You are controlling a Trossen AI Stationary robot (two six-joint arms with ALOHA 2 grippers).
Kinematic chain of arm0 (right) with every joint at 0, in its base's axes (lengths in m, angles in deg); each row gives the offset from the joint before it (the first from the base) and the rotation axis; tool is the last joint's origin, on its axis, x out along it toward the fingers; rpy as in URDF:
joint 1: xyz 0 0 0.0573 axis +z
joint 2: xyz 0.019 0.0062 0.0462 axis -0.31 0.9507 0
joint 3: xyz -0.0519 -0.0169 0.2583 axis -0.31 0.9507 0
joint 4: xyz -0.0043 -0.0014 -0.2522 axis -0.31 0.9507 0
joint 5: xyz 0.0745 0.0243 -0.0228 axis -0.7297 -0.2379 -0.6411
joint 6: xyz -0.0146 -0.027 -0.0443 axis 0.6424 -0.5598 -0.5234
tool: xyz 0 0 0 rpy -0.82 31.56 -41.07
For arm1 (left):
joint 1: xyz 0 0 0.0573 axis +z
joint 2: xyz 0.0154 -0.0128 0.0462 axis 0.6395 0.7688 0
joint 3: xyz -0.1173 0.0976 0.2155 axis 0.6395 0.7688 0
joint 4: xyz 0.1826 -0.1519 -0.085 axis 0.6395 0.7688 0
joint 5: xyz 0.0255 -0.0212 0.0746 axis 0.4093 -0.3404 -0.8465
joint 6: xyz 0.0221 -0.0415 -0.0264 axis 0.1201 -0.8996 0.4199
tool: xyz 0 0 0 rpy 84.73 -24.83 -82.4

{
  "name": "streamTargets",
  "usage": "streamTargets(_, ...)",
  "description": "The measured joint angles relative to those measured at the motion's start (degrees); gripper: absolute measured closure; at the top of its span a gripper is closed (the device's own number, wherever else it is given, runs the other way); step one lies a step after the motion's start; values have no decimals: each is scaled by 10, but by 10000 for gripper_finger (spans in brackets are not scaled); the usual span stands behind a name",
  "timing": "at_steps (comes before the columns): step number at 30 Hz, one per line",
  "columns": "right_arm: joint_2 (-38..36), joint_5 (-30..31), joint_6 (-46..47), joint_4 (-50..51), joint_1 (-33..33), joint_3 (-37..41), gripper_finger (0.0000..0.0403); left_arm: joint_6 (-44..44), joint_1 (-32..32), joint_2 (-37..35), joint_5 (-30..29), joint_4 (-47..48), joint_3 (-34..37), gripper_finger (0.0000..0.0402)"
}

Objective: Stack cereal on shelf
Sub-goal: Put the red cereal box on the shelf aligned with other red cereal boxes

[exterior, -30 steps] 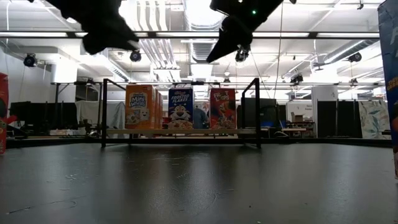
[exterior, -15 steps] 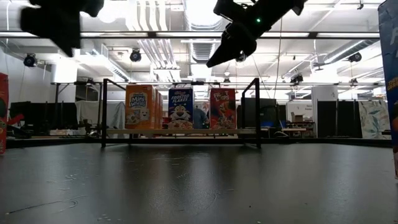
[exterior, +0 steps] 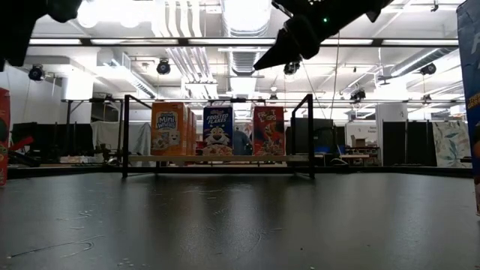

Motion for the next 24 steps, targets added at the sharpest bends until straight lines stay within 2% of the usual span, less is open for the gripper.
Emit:
streamTargets(14, -6, -1, 4, 0, 0, 0, 392, -88, -67, 0, 34, 21, 32, 152)
streamTargets(24, -6, -1, 8, 0, 0, 0, 392, -124, -94, 0, 23, 7, 48, 152)
